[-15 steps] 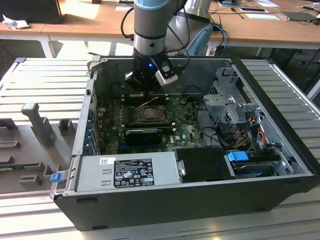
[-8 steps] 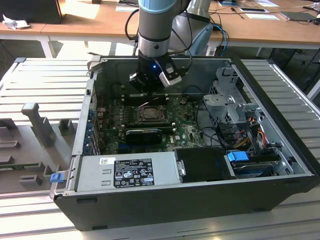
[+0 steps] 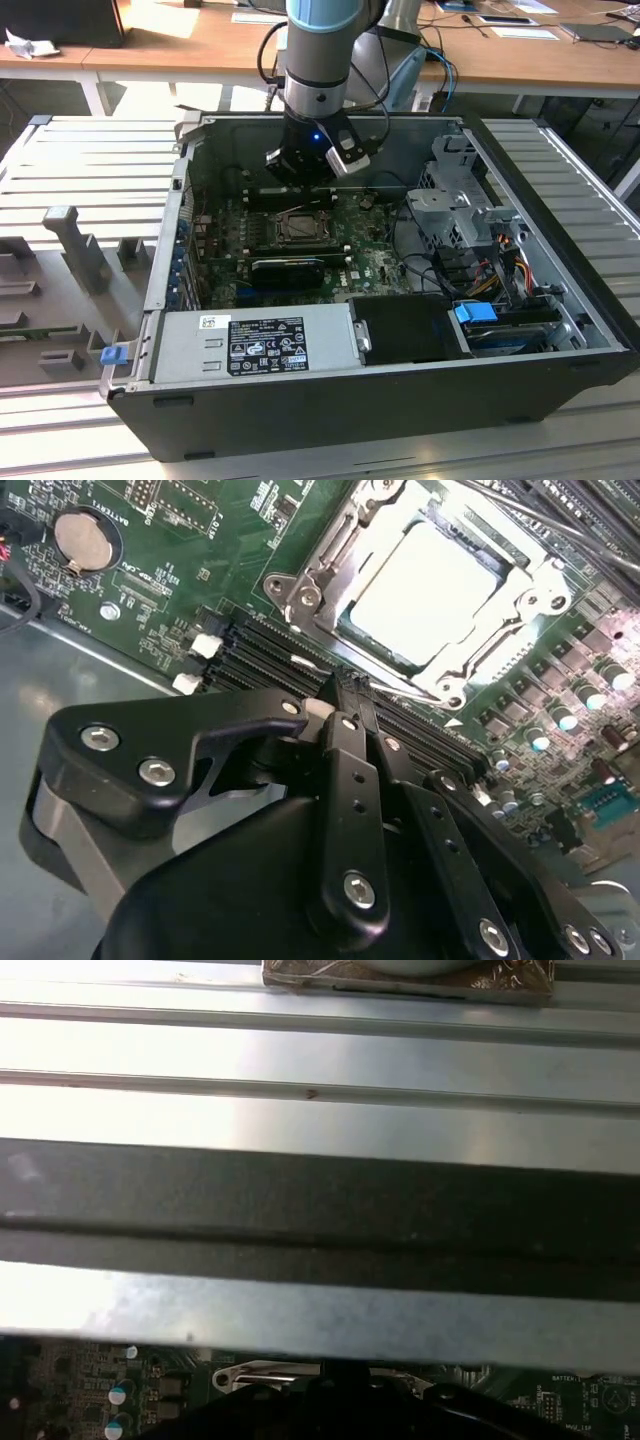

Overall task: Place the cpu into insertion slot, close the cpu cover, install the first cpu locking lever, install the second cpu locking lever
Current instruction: 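Install the first cpu locking lever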

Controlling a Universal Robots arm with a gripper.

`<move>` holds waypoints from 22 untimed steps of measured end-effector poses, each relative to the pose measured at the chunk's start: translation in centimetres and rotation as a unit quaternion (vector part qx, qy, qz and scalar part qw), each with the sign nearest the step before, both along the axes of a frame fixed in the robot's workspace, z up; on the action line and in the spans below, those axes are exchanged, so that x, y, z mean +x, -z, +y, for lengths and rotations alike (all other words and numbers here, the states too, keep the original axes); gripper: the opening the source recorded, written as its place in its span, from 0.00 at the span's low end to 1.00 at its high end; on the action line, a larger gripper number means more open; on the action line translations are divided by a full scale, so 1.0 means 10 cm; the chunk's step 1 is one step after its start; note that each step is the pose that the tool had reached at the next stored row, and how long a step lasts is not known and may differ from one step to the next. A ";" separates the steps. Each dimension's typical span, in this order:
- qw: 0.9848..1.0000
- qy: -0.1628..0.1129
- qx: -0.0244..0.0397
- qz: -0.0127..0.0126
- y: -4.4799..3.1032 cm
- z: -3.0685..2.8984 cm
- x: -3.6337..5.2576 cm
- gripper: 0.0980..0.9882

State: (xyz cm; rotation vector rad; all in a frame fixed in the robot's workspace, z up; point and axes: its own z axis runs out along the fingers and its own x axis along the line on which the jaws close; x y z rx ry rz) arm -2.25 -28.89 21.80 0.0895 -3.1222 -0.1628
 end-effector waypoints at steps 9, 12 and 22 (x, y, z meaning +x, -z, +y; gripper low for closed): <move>1.000 -0.003 0.000 0.000 0.052 0.023 0.072 0.01; 1.000 -0.004 0.000 0.000 0.071 0.022 0.081 0.01; 1.000 -0.004 -0.002 0.000 0.123 0.022 0.094 0.01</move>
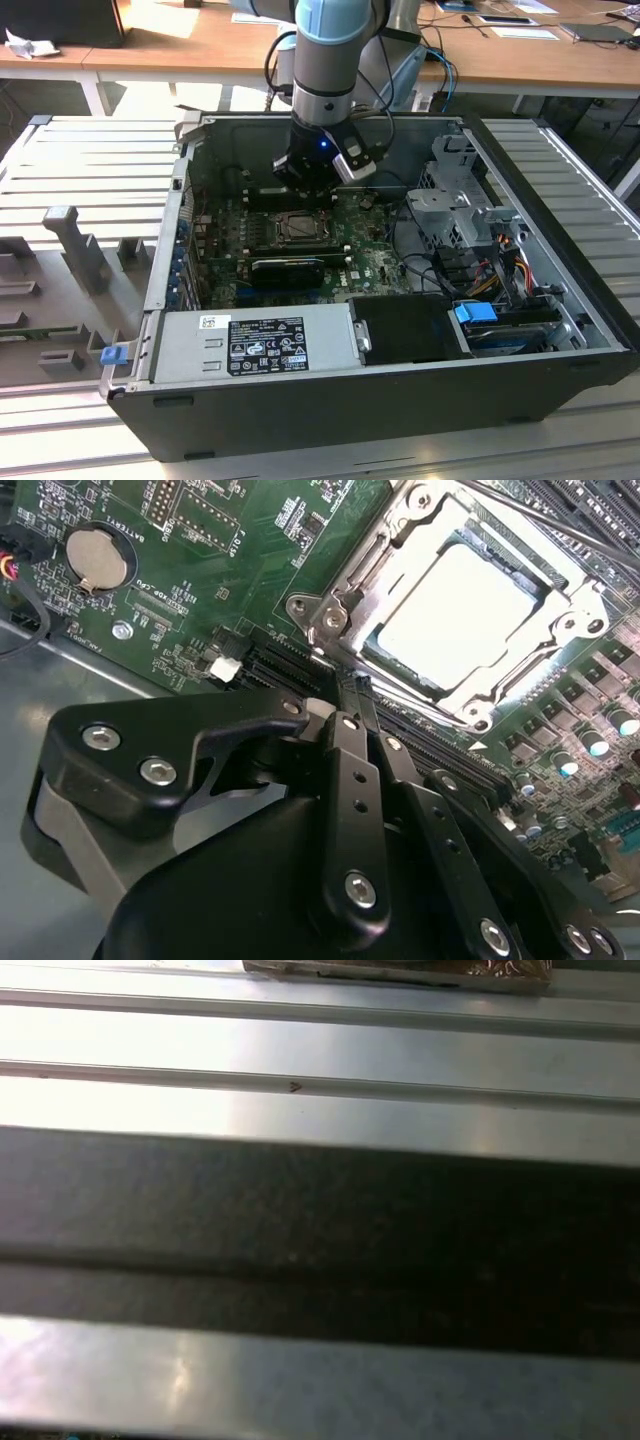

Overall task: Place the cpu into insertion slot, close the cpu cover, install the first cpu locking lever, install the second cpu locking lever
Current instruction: 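Install the first cpu locking lever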

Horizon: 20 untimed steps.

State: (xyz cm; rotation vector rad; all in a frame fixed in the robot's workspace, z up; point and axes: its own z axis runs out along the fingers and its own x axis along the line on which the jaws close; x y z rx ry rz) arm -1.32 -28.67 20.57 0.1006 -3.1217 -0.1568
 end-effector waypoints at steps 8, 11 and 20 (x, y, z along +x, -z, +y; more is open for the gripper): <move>1.000 0.000 -0.004 0.000 0.020 -0.004 0.000 0.01; 1.000 0.000 -0.006 0.000 0.022 -0.005 0.000 0.01; 1.000 0.000 -0.002 0.000 0.046 -0.008 0.003 0.01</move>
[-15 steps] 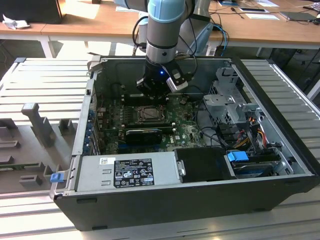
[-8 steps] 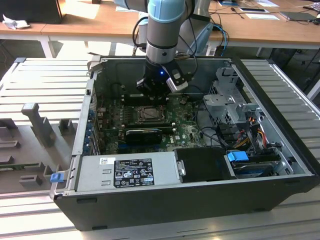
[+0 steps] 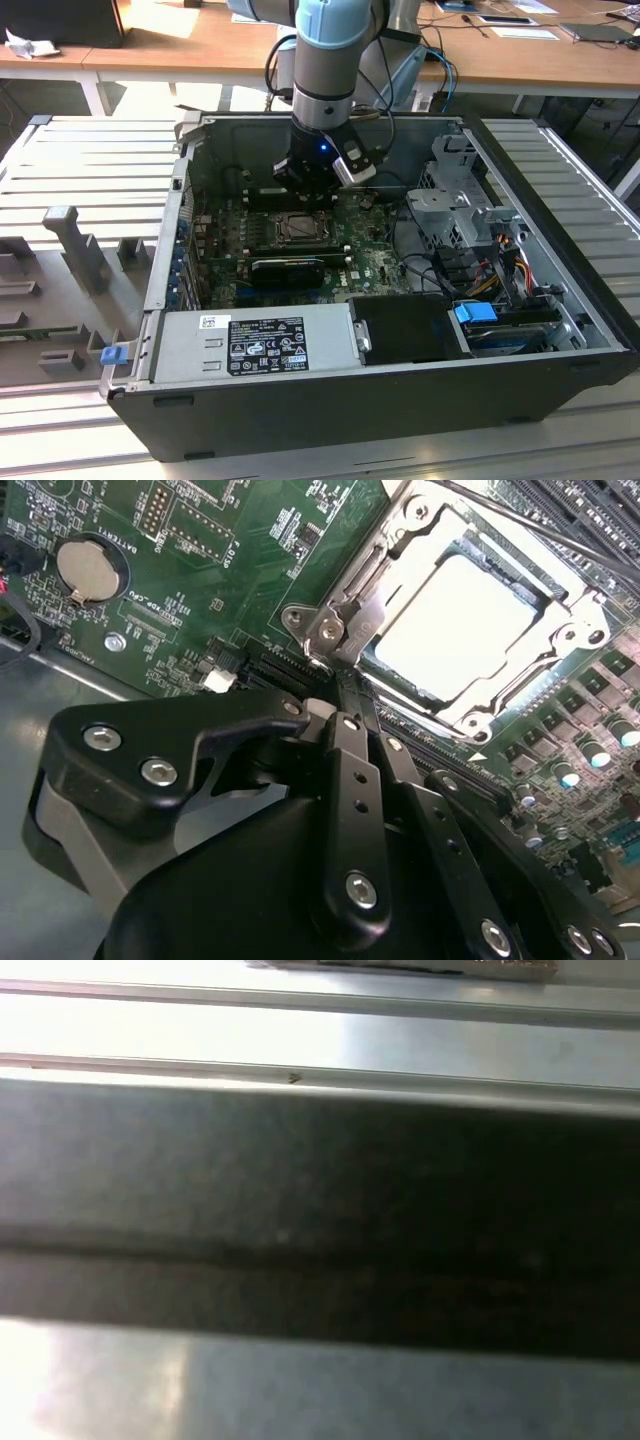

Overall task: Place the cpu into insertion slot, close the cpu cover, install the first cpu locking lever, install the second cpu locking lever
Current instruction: 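Install the first cpu locking lever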

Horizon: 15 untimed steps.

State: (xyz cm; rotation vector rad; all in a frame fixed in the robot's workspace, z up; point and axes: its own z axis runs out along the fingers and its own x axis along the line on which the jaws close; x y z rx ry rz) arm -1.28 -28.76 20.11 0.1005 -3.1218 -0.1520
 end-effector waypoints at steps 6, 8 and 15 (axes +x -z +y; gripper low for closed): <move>1.000 0.000 0.000 0.000 -0.103 0.000 0.002 0.01; 1.000 0.000 0.000 0.000 -0.141 -0.016 0.003 0.01; 1.000 0.000 0.000 0.000 -0.140 -0.049 0.002 0.01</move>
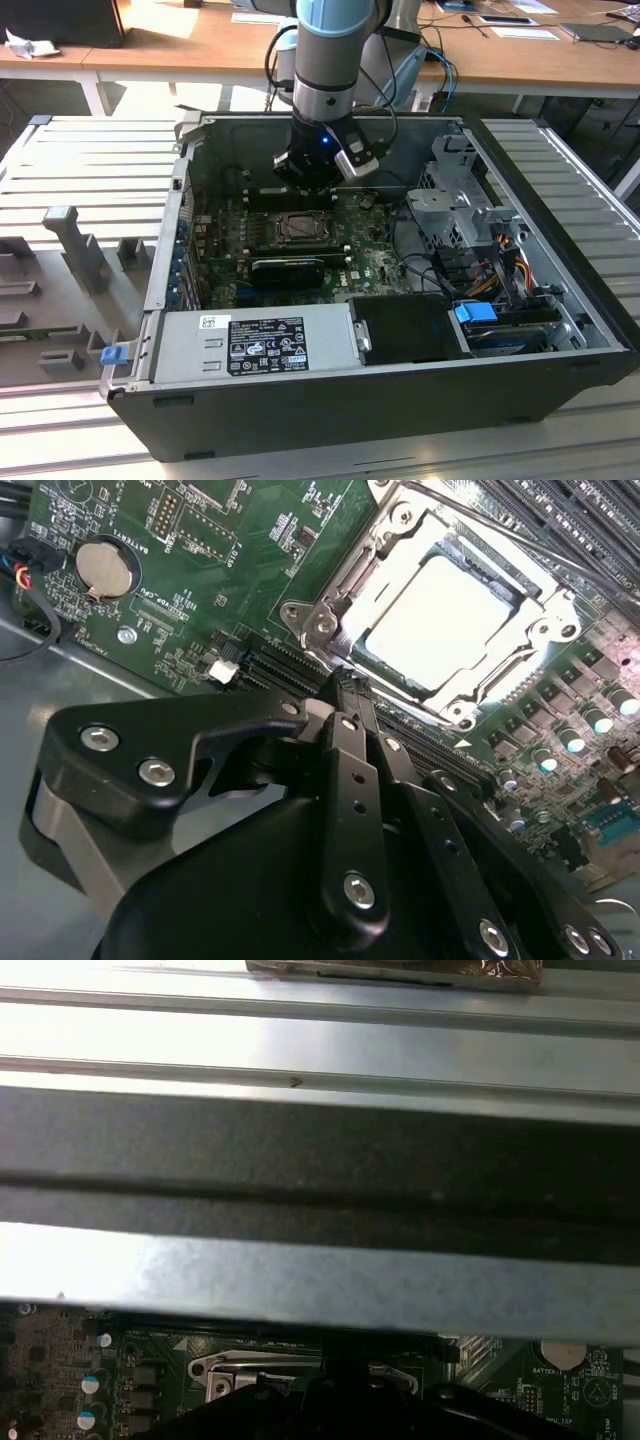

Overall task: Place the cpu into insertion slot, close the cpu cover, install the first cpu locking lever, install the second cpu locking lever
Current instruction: 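Install the first cpu locking lever, then install the second cpu locking lever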

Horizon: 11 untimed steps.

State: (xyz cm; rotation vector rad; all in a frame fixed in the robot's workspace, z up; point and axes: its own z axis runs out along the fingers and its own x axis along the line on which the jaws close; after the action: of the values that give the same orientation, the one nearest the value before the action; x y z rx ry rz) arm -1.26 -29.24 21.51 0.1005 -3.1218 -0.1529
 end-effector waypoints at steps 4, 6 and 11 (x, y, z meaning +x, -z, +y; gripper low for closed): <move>1.000 0.000 0.000 0.000 0.000 -0.018 0.000 0.01; 1.000 0.000 0.000 0.000 0.000 -0.025 0.000 0.01; 1.000 0.000 0.000 0.000 -0.026 -0.026 0.000 0.01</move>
State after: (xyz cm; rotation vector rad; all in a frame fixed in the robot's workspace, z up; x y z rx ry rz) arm -1.26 -29.50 21.78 0.1006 -3.1220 -0.1534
